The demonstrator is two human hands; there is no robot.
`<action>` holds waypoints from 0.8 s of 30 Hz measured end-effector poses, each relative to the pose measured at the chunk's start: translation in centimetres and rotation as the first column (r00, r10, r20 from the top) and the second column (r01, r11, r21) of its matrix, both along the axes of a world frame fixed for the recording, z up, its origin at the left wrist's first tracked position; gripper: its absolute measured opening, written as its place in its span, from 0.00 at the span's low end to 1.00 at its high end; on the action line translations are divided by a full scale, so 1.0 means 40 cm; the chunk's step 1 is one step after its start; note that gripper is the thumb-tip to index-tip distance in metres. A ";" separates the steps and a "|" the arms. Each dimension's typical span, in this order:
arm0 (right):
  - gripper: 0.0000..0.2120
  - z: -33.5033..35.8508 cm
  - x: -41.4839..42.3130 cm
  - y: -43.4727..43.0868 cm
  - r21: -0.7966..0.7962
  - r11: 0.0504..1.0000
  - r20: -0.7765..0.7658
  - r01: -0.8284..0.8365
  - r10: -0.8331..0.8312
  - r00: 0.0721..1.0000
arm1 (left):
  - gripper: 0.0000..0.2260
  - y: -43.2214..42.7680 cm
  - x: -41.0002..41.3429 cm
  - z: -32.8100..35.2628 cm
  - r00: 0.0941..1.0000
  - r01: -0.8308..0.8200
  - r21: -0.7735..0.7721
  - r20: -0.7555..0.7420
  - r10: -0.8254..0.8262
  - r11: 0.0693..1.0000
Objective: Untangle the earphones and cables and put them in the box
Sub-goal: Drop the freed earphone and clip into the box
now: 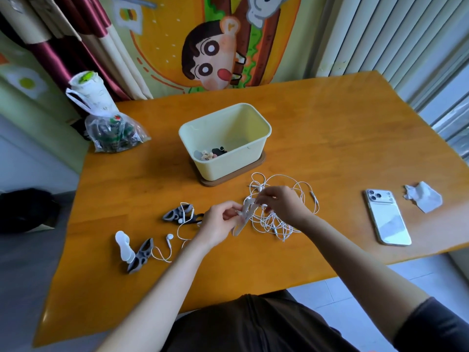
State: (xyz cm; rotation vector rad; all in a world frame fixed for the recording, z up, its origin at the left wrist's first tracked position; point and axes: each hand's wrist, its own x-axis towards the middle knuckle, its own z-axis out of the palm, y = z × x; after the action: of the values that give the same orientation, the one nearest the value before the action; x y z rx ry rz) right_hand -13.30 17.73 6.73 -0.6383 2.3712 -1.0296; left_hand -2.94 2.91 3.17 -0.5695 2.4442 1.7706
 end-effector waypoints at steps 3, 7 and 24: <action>0.08 -0.011 -0.001 0.003 0.010 0.999 0.120 -0.037 0.036 0.992 | 0.07 -0.007 0.014 0.009 0.995 0.098 0.055 -0.012 -0.098 0.994; 0.10 -0.018 0.013 0.005 -0.032 0.999 0.226 -0.017 0.024 0.974 | 0.06 0.006 0.010 0.038 0.986 0.157 0.141 -0.078 -0.147 0.977; 0.15 -0.032 0.038 0.051 -0.255 0.947 0.434 0.194 -0.067 0.899 | 0.07 0.110 -0.094 0.059 0.878 -0.375 0.796 0.142 0.456 0.474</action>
State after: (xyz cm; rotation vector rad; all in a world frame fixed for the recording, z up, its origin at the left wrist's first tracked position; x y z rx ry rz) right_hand -11.80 19.78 5.44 -0.3105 1.9193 -1.4357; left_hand -6.69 7.30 5.52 -1.0144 1.2373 2.8459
